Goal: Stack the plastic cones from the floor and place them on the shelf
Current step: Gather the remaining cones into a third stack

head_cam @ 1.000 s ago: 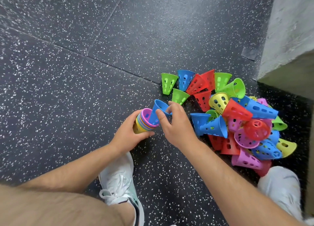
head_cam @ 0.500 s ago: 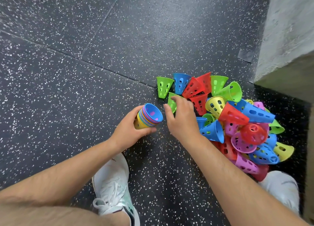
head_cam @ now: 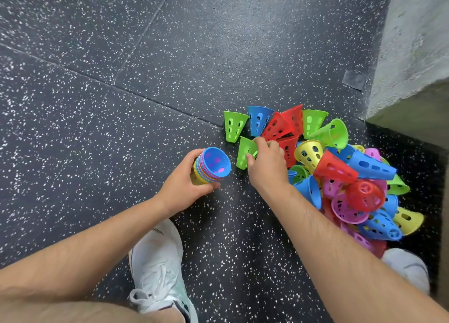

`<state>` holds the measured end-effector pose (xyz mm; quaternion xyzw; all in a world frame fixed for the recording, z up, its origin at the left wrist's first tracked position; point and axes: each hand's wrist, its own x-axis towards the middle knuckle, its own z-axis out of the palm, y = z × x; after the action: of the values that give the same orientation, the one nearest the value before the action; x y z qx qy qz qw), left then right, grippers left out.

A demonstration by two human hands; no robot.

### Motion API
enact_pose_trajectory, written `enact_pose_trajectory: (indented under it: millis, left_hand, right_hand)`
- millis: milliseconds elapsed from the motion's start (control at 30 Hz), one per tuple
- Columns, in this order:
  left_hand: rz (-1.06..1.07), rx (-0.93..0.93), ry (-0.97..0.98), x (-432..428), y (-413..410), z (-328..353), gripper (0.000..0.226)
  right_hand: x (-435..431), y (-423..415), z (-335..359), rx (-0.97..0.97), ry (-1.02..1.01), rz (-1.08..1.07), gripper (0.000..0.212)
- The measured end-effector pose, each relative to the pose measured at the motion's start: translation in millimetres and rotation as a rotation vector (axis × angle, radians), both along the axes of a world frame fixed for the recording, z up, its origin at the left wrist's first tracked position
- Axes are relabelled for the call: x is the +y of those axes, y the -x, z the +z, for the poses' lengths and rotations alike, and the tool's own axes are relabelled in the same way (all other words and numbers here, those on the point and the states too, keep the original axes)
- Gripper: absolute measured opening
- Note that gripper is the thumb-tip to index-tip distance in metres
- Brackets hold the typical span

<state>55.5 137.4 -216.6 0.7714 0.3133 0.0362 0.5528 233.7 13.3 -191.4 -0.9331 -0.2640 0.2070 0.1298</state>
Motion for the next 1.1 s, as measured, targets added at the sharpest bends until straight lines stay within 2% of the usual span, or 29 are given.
enact_pose_trajectory:
  millis: [233,400,600,933,1100]
  left_hand:
    - [0.016,0.01,-0.026,6,-15,0,0.073]
    - [-0.008,-0.004,-0.055,12,-29,2,0.075]
    - [-0.028,-0.007,-0.099,21,-39,0,0.082]
    - [-0.015,-0.057,-0.08,28,-49,5,0.079]
    - [-0.037,-0.056,-0.101,40,-53,0,0.067]
  right_hand:
    - [-7,6,-1,0.112,-0.228,-0.034,0.022]
    - [-6,-2,21,0.035,-0.526,-0.063,0.015]
    - [2,-2,32,-0.038,-0.719,-0.065,0.015]
    - [15,10,20,0.158,-0.633,0.126,0.017]
    - [20,16,28,0.243,-0.54,0.202,0.033]
